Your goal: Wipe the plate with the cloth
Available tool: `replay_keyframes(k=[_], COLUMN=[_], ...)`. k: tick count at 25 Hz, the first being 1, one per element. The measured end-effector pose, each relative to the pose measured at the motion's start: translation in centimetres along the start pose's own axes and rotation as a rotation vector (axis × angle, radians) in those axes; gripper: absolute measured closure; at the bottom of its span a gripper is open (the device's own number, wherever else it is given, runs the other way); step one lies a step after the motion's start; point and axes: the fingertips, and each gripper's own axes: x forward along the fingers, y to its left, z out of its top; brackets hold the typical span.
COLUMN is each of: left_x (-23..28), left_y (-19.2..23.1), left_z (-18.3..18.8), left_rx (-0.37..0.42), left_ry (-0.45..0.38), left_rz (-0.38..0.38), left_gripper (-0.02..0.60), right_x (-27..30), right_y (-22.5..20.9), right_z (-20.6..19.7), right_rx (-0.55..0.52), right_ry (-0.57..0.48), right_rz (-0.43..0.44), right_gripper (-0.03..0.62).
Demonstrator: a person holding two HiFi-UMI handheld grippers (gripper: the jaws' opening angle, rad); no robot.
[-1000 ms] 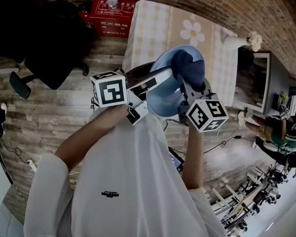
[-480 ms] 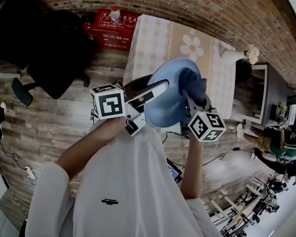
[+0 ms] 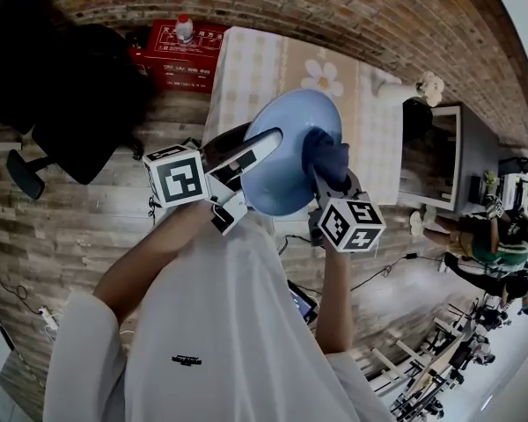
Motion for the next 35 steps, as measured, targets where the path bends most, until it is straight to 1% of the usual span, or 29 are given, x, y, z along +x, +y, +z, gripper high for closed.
replay_keyframes(k=[4,8,11,17,22,25,29,35], left_x=[0.6,0.9,1.3,1.3,1.8,1.7,1.6,1.2], left_y=[0.2,0.6,0.8,1.5,1.8,1.6,1.4,1.0], left_z=[0.3,0.0,0.3,0.0,-0.6,-0.6,-0.5,-1.3], left_rx=[0.011,0.003,0.008,0.017,0.023,0.032,0.035,0.062], left_ry=[-0.001,0.0,-0.005,0.007,0.028,0.031,0.017,0.058], left_rz=[0.001,0.01,0.02,0.047,0.053,0.045,0.039,0.04], left_gripper=[0.322,0.322,0.322,0.322,0.322,0.322,0.322,0.322], right_x=[0.1,-0.3,-0.4,-0.8,-0.7,-0.4,-0.1,0.4], right_y=[0.4,0.8,1.7,5.6,8.3,9.3,9.4,8.5], right_z=[-0.6,-1.4,-1.7,-2.2,-0.9,-0.1,0.7,2.3], right_rx=[-0.016,-0.004,-0.016,-0.055,-0.056,-0.043,-0.021,-0.005], right_ry=[0.023,0.042,0.054,0.066,0.028,0.006,-0.011,-0.047], right_rz=[0.013,0.017,0.039,0.149,0.239,0.276,0.29,0.271], right_gripper=[0.461,0.461,0.461,0.462,0.462,0.462,0.462,0.462])
